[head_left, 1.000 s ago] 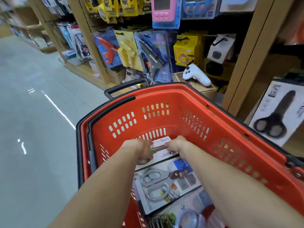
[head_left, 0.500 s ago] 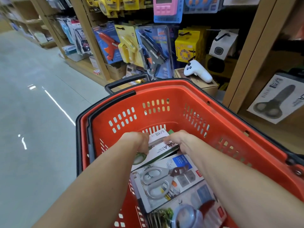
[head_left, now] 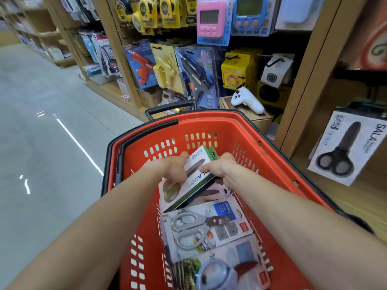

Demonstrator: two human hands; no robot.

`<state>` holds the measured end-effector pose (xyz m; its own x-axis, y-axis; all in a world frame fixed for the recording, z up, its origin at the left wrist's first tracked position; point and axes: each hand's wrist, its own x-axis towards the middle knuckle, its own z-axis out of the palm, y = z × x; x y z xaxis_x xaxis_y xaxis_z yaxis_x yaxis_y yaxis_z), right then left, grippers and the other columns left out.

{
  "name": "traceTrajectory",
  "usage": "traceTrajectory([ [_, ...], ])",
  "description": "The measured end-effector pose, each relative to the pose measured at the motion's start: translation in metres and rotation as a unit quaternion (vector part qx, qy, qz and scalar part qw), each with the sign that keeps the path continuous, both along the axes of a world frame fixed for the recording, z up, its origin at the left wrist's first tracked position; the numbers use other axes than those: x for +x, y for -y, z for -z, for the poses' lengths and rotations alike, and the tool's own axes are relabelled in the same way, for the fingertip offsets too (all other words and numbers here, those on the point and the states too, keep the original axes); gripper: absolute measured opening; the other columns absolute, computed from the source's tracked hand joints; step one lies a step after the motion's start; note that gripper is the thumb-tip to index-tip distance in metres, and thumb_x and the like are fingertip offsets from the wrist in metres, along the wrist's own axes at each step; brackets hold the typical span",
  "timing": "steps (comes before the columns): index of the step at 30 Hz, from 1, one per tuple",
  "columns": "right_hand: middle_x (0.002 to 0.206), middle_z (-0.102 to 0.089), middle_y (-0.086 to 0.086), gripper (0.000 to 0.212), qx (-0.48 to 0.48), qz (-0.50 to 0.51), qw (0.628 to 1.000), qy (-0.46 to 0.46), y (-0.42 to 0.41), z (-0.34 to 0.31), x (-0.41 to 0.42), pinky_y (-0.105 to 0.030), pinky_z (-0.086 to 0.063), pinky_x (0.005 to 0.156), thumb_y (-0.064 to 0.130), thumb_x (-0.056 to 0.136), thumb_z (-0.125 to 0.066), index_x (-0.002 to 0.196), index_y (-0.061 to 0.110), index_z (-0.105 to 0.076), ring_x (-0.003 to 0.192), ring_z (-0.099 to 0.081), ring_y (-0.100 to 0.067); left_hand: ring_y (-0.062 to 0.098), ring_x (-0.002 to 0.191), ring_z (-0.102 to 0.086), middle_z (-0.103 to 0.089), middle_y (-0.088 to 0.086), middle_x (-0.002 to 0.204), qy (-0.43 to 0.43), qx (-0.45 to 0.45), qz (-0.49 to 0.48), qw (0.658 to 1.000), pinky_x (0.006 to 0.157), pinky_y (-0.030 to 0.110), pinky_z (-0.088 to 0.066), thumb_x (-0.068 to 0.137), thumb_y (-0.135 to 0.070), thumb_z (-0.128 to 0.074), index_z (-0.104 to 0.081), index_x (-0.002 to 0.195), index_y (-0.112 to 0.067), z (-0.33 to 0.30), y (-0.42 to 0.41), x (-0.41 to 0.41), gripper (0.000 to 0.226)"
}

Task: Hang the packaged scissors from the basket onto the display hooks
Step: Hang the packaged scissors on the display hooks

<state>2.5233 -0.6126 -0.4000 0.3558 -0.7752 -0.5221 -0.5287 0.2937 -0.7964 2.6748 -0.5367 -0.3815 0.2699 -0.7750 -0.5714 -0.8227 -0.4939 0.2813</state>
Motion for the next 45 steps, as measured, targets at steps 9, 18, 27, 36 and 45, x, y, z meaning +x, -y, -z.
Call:
traceTrajectory([
  [9, 0.121, -0.061, 0.0, 0.061, -0.233, -0.019, 0.97, 0.073, -0.002, -0.149, -0.11, -0.028, -0.046, 0.081, 0.03, 0.078, -0.091, 0.127, 0.018, -0.057, 0.106, -0.062, -0.018, 0.013, 0.112, -0.071, -0.075, -0.004, 0.119, -0.237, -0.296, -0.051, 0.924, 0.105, 0.045, -0.054, 0.08, -0.026, -0.075, -0.062, 0.129, -0.022, -0.096, -0.023, -0.071, 0.052],
  [18, 0.107, -0.076, -0.011, 0.052, -0.261, 0.209, 0.879, 0.341, 0.033, -0.235, -0.256, -0.046, -0.061, 0.089, 0.022, 0.071, -0.095, 0.111, 0.006, -0.067, 0.102, -0.075, -0.029, 0.036, 0.108, -0.075, -0.078, 0.011, 0.116, -0.495, -0.415, -0.109, 0.755, 0.098, 0.054, -0.059, 0.088, -0.02, -0.084, -0.058, 0.129, -0.011, -0.178, 0.029, -0.223, 0.049],
  [27, 0.108, -0.077, -0.01, 0.031, -0.267, 0.149, 0.911, 0.276, 0.046, -0.22, -0.345, -0.041, -0.063, 0.084, 0.009, 0.079, -0.088, 0.104, 0.012, -0.07, 0.098, -0.075, -0.022, 0.032, 0.1, -0.078, -0.08, 0.007, 0.111, -0.528, -0.419, -0.119, 0.729, 0.094, 0.056, -0.061, 0.066, -0.028, -0.095, -0.059, 0.128, -0.013, -0.152, 0.05, -0.312, 0.074],
  [36, 0.11, -0.078, -0.016, 0.053, -0.213, 0.028, 0.948, 0.235, 0.05, -0.197, -0.407, -0.043, -0.06, 0.087, 0.008, 0.076, -0.082, 0.121, 0.0, -0.055, 0.1, -0.077, -0.028, 0.025, 0.109, -0.073, -0.076, 0.003, 0.111, -0.454, -0.506, -0.176, 0.712, 0.091, 0.039, -0.058, 0.104, -0.042, -0.062, -0.067, 0.112, -0.023, -0.136, 0.061, -0.309, 0.021],
  [45, 0.098, -0.08, -0.016, 0.038, -0.125, -0.002, 0.987, 0.104, 0.063, -0.113, -0.401, -0.031, -0.058, 0.072, -0.004, 0.082, -0.082, 0.105, 0.004, -0.052, 0.083, -0.077, -0.024, 0.039, 0.099, -0.069, -0.073, 0.016, 0.109, -0.376, -0.55, -0.12, 0.736, 0.087, 0.053, -0.057, 0.104, -0.047, -0.06, -0.064, 0.11, -0.032, -0.125, 0.056, -0.291, 0.016],
])
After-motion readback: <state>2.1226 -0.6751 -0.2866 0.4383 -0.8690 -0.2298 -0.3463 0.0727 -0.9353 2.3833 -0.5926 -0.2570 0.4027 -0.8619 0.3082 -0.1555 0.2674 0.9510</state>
